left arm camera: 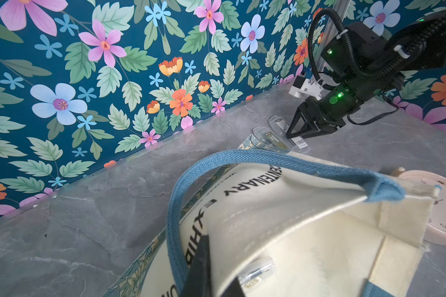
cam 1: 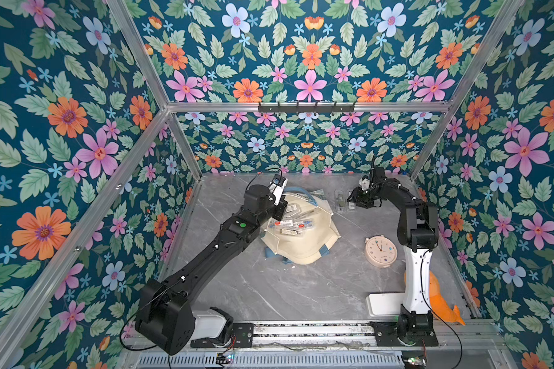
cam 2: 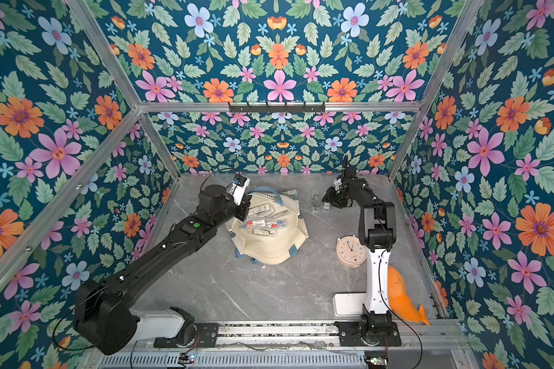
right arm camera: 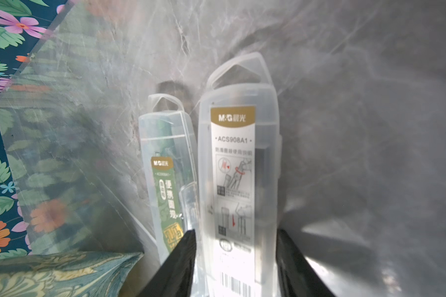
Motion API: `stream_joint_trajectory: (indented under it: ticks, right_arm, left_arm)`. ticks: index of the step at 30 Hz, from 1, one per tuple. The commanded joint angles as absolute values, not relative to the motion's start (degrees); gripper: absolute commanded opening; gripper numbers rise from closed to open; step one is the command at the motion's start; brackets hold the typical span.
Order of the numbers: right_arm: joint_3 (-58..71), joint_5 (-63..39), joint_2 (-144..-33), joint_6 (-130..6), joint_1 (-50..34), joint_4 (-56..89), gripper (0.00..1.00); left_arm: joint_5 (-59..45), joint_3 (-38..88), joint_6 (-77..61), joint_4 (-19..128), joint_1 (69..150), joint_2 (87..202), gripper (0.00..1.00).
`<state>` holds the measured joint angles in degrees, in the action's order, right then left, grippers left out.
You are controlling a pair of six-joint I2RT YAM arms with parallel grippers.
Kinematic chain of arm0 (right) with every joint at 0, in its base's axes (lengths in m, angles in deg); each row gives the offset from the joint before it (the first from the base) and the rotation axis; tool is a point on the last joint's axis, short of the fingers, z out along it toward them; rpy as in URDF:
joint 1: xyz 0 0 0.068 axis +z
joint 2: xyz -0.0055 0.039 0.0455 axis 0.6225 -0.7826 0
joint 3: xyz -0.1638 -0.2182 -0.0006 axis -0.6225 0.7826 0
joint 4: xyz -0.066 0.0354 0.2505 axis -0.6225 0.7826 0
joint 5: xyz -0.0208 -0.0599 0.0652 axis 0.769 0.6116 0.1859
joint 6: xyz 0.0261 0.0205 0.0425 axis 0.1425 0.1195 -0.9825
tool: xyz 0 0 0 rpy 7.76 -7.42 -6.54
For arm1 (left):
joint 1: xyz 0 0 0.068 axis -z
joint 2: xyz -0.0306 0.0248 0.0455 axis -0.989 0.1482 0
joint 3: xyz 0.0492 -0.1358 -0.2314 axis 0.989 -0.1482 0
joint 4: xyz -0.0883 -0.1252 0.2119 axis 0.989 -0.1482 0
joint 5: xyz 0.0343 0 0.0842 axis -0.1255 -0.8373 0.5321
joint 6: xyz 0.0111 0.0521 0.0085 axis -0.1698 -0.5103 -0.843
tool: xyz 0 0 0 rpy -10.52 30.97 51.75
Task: Take out the compass set from the canvas bag
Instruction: Place the compass set at the center of the board.
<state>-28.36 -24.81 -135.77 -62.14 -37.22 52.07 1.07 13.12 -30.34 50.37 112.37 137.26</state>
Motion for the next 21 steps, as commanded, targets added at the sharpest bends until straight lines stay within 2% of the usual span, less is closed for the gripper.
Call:
stream_joint_trajectory:
  ticks: [1, 21]
  right_arm:
    - [-29.48, -25.06, -136.46, -61.97, -37.12, 53.59, 0.52]
    - [-31.78, -25.5, -137.28, -62.41, -37.14, 52.99, 0.53]
  left_arm:
    - [0.42, 13.21, -29.76, 52.49, 112.33, 137.04, 0.0]
    - [0.16, 12.97, -29.67, 52.4, 112.33, 136.71, 0.0]
